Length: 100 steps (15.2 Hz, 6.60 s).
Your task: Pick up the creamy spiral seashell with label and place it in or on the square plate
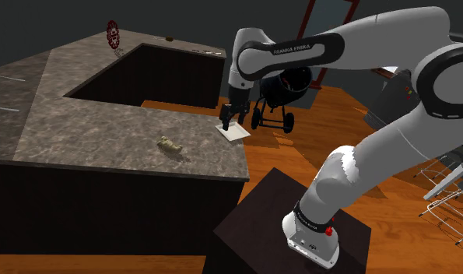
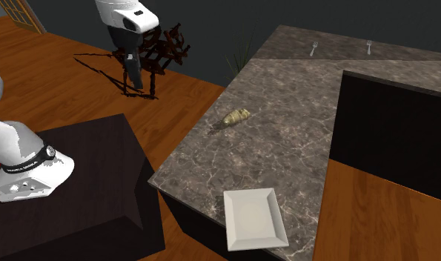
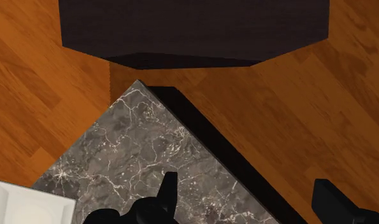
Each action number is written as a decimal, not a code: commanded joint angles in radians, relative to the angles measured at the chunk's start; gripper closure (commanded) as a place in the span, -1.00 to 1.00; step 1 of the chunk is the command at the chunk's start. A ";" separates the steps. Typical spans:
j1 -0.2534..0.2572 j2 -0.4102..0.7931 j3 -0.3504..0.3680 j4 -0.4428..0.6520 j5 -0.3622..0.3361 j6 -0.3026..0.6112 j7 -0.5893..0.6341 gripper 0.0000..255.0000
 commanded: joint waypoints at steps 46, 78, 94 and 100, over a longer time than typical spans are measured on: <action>0.042 1.061 0.005 0.766 -0.148 0.438 0.049 1.00; -0.083 1.411 0.109 1.113 -0.037 0.452 -0.159 1.00; -0.088 1.307 0.113 1.070 -0.034 0.391 -0.150 1.00; -0.090 1.254 0.116 1.061 -0.032 0.347 -0.145 1.00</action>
